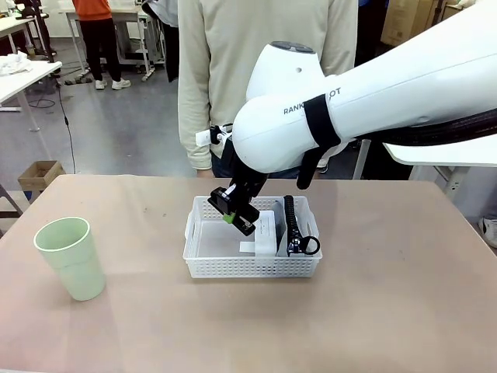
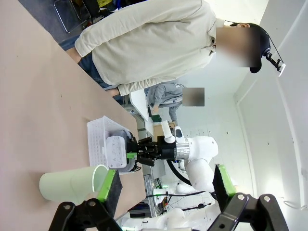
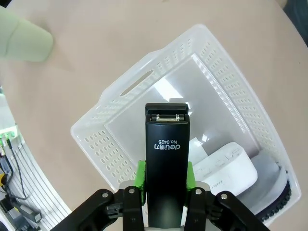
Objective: Efficiently arrange items inside the basket to fit them all.
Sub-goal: Pick up the Stapler and place it inside the Organizing basket.
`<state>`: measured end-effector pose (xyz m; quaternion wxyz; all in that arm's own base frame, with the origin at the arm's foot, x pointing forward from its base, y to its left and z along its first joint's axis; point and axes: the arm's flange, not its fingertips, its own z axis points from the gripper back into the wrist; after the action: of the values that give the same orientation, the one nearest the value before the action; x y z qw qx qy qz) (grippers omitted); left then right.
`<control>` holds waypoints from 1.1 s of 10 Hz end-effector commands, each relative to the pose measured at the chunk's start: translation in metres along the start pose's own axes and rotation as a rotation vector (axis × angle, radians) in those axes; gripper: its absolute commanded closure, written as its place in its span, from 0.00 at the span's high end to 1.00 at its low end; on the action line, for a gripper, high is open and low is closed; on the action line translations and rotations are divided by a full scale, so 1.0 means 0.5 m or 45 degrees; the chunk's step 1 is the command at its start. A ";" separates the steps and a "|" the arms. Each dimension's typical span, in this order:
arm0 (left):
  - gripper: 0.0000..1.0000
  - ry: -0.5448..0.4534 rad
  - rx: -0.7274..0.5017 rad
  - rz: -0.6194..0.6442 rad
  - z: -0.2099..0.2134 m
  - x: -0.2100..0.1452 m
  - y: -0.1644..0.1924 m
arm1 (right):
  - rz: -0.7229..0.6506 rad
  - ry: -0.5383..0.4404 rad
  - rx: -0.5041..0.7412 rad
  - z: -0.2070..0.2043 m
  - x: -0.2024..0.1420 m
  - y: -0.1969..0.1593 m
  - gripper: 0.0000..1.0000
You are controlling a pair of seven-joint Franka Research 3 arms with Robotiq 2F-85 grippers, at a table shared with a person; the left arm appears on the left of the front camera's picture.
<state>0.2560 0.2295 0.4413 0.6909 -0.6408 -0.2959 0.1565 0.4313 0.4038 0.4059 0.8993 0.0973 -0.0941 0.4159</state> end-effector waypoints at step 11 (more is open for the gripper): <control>1.00 0.009 -0.013 -0.020 0.002 -0.001 -0.001 | -0.117 0.144 -0.079 -0.191 0.065 0.009 0.37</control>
<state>0.2560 0.2294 0.4412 0.6908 -0.6409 -0.2958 0.1565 0.4571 0.4509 0.3226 0.9177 0.0598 -0.0495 0.3897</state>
